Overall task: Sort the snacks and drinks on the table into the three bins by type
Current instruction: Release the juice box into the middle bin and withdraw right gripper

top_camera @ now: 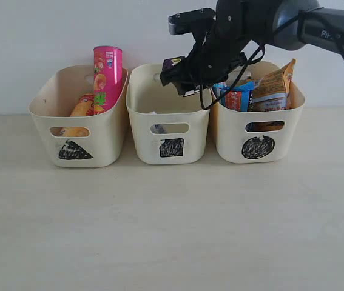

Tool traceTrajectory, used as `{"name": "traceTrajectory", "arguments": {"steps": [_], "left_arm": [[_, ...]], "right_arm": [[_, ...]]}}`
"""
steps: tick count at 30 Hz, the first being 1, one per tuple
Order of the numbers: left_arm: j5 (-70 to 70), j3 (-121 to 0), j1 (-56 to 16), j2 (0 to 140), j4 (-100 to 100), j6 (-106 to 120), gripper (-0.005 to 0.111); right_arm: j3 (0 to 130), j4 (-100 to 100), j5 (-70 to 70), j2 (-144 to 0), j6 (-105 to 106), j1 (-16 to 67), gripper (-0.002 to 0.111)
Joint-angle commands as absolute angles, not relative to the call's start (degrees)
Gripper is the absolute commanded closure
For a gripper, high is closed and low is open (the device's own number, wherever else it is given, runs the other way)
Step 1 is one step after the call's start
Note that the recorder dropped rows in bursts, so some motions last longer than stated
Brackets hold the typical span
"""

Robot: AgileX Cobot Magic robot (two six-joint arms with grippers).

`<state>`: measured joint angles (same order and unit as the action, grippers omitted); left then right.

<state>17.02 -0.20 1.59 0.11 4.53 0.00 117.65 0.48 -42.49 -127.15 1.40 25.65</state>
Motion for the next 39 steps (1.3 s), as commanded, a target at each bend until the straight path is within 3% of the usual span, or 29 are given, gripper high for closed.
{"name": "traceTrajectory", "arguments": {"steps": [1, 7, 12, 15, 16, 18, 26, 31, 39], "left_arm": [[16.5, 0.0, 1.7, 0.0, 5.2, 0.0, 0.103], [16.5, 0.0, 1.7, 0.0, 5.2, 0.0, 0.103], [16.5, 0.0, 1.7, 0.0, 5.2, 0.0, 0.103], [16.5, 0.0, 1.7, 0.0, 5.2, 0.0, 0.103], [16.5, 0.0, 1.7, 0.0, 5.2, 0.0, 0.103], [16.5, 0.0, 1.7, 0.0, 5.2, 0.0, 0.103], [16.5, 0.0, 1.7, 0.0, 5.2, 0.0, 0.103], [16.5, 0.0, 1.7, 0.0, 5.2, 0.0, 0.103], [16.5, 0.0, 1.7, 0.0, 5.2, 0.0, 0.103]], "right_arm": [[118.4, 0.0, -40.2, -127.5, 1.6, 25.7, 0.057], [118.4, 0.0, -39.5, -127.5, 1.6, 25.7, 0.034], [118.4, 0.0, -41.5, -127.2, 1.6, 25.7, 0.035], [118.4, -0.8, -43.8, -126.4, 1.6, 25.7, 0.051], [118.4, -0.8, -45.8, -125.4, 1.6, 25.7, 0.074], [118.4, -0.7, -48.3, -123.6, 1.1, 25.2, 0.108], [112.4, 0.8, -53.5, -113.2, 0.0, 20.2, 0.107], [89.0, 2.2, -42.0, -99.7, -0.7, 13.3, 0.107], [63.5, 2.2, -29.7, -82.5, -0.9, 3.3, 0.107]]}}
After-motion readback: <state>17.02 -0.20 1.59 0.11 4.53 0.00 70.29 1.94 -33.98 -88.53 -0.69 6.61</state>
